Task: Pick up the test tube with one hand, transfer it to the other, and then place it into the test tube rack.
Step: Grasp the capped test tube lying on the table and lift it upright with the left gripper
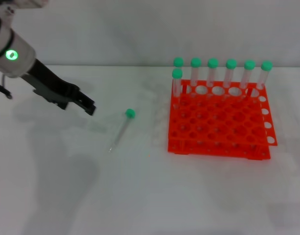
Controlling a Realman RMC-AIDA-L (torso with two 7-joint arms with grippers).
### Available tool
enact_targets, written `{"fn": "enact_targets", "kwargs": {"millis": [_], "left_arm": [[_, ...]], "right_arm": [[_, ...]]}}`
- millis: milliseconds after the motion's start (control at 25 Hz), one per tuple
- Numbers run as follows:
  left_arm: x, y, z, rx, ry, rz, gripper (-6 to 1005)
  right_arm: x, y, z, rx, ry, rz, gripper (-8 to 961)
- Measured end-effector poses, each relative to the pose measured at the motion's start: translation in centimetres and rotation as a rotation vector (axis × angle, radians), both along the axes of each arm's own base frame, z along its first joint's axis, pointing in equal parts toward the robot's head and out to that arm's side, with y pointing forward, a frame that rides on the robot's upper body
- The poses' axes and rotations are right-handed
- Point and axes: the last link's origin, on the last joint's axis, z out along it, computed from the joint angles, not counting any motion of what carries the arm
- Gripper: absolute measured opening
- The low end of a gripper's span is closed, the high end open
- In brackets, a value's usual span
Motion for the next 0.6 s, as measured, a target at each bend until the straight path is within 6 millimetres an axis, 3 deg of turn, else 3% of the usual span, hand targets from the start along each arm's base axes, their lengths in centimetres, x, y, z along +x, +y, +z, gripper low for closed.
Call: {"fn": "enact_targets", "kwargs": {"millis": [200, 600], "left_arm": [[0.7, 0.2, -2.6, -0.039, -0.022, 0.014, 875], [0.5, 0.0, -5.8, -0.004, -0.031, 0.09, 874]], "right_arm": [[0.2, -0.2, -0.1, -0.004, -0.002, -0.004, 885], [0.0, -0.2, -0.3, -0.014, -0.005, 0.002, 884]]}}
